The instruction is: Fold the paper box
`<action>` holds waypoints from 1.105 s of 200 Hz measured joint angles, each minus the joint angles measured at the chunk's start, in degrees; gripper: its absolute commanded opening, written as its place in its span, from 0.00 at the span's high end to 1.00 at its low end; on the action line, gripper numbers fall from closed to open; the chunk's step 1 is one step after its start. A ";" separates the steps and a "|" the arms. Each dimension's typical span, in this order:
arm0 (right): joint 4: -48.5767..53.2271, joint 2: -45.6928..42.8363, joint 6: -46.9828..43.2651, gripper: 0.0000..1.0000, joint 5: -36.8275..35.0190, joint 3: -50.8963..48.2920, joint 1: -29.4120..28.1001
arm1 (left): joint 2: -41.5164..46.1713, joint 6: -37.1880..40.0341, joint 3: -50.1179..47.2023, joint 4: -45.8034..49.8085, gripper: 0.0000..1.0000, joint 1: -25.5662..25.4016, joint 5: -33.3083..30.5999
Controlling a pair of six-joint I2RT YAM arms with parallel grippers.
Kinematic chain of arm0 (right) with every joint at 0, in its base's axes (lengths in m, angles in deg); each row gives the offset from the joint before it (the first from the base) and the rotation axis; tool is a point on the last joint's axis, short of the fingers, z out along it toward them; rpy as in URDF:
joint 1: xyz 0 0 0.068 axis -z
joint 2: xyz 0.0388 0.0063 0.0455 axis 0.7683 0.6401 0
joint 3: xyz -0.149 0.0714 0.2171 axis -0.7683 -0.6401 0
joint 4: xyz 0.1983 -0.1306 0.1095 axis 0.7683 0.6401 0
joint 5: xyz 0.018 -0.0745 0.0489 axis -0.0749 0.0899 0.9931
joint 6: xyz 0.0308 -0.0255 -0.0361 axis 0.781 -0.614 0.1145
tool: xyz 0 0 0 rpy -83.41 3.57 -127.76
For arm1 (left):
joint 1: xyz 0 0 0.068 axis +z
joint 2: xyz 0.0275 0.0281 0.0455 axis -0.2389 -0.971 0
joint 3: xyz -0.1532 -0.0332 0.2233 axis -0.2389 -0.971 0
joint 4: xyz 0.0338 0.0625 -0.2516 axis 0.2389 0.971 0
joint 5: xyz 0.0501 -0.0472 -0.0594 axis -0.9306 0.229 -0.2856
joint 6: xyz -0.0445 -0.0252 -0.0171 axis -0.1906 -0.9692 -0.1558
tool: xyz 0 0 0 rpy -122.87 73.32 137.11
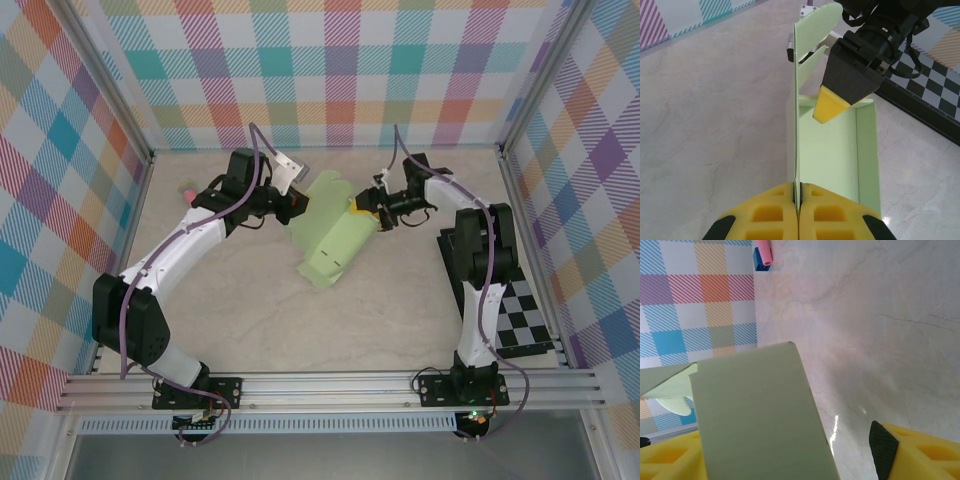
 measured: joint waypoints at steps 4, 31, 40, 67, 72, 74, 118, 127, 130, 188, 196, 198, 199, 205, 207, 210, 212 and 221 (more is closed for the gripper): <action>0.00 0.07 0.04 0.29 0.20 0.07 0.00 | 0.00 -0.11 0.00 0.00 1.00 0.00 0.09; -0.24 0.87 0.02 0.39 1.20 0.79 -0.20 | 0.00 -0.55 0.00 0.00 1.00 0.00 0.44; -0.24 1.14 0.07 0.42 1.90 0.94 -0.26 | 0.00 -0.68 0.00 0.02 1.00 0.00 0.42; -0.24 1.38 -0.02 0.47 3.17 1.38 -0.55 | -0.04 -0.96 0.00 0.07 1.00 0.00 0.42; -0.24 1.38 -0.02 0.47 3.19 1.42 -0.59 | -0.09 -1.07 0.00 0.07 1.00 0.00 0.44; -0.24 1.38 -0.02 0.48 3.19 1.46 -0.61 | -0.09 -1.20 0.00 0.07 1.00 0.00 0.44; -0.31 1.38 -0.04 0.55 1.75 1.51 -1.11 | -0.85 -2.43 0.00 0.00 1.00 0.02 0.46; -0.48 1.38 -0.02 0.55 1.31 1.51 -1.40 | -0.85 -2.62 0.00 0.02 1.00 0.00 0.46; -0.55 1.38 -0.04 0.55 1.11 1.51 -1.46 | -0.87 -2.71 0.00 0.04 1.00 0.00 0.46; -3.10 1.38 0.04 0.65 -0.57 1.11 -2.51 | -1.22 -4.70 0.00 0.00 1.00 0.00 0.39; -3.69 1.31 0.11 0.67 -0.63 0.63 -2.51 | -1.29 -5.09 0.00 0.00 1.00 0.02 0.39; -3.85 1.27 0.15 0.67 -0.74 0.46 -2.51 | -1.31 -5.14 0.00 0.02 1.00 0.02 0.37; -3.91 1.25 0.20 0.67 -0.74 0.42 -2.51 | -1.33 -5.16 0.00 0.02 1.00 0.02 0.37; -4.48 1.09 0.26 0.68 -1.05 -0.13 -2.56 | -1.42 -5.33 0.00 0.07 1.00 0.02 0.39; -4.63 1.03 0.28 0.69 -1.18 -0.31 -2.56 | -1.51 -5.40 0.00 0.09 1.00 0.02 0.37; -4.83 0.96 0.42 0.70 -1.38 -0.52 -2.56 | -1.55 -5.49 0.00 0.11 1.00 0.02 0.39; -4.85 0.87 0.46 0.70 -1.51 -0.63 -2.56 | -1.60 -5.51 0.00 0.15 1.00 0.02 0.39; -5.49 0.42 0.68 0.71 -2.45 -1.33 -2.56 | -1.75 -5.79 0.00 0.28 1.00 0.02 0.39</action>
